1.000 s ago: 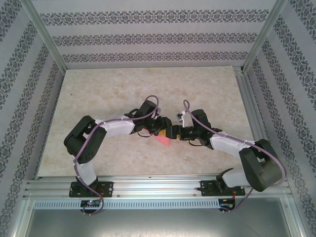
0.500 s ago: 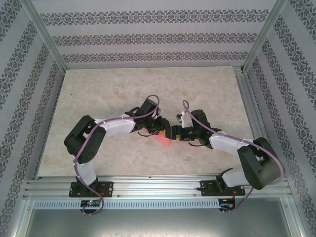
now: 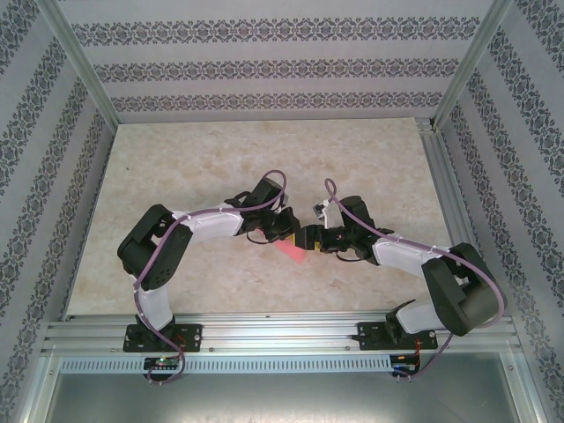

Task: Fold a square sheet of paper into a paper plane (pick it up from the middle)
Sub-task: Third fold the triangle at the center of the table.

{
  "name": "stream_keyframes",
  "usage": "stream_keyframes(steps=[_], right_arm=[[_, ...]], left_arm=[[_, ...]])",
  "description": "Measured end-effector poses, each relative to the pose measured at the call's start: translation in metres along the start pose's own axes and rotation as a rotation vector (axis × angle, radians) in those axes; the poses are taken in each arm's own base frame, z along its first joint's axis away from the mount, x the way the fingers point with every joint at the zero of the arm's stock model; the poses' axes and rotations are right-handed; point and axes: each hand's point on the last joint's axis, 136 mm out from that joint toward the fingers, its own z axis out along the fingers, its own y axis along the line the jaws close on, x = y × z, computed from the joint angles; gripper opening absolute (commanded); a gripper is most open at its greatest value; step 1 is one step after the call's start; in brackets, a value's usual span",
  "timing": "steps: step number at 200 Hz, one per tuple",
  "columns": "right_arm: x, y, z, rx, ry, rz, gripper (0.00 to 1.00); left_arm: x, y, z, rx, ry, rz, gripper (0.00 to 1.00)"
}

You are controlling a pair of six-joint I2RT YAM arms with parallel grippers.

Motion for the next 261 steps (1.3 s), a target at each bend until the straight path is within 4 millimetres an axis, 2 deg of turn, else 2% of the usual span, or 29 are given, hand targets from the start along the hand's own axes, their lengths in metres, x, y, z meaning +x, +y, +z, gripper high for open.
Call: stream_keyframes(steps=[35,75,101,141,181,206,233,261], right_arm=[[0.001,-0.001,0.0,0.004,0.005,0.007,0.7],[-0.005,-0.002,-0.006,0.029,-0.016,0.011,0.68],[-0.012,-0.003,-0.015,0.059,-0.047,0.009,0.61],[-0.014,-0.006,-0.017,0.1,-0.044,0.005,0.45],[-0.01,-0.014,-0.017,0.142,-0.019,0.024,0.39],[-0.002,-0.018,-0.011,0.16,0.015,0.039,0.37],[0.005,-0.014,-0.002,0.161,0.059,0.028,0.36],[0.009,-0.013,0.005,0.166,0.083,0.021,0.28]], left_arm=[[0.002,-0.002,0.001,0.008,0.017,0.021,0.03],[0.0,-0.006,-0.002,0.003,0.019,0.069,0.01],[0.001,0.002,-0.003,-0.022,0.03,0.091,0.01],[0.0,0.015,-0.006,-0.05,0.038,0.115,0.01],[-0.003,0.034,-0.013,-0.091,0.047,0.127,0.02],[-0.004,0.04,-0.016,-0.105,0.053,0.151,0.03],[-0.001,0.044,-0.017,-0.114,0.071,0.179,0.03],[-0.003,0.045,-0.016,-0.126,0.082,0.203,0.03]])
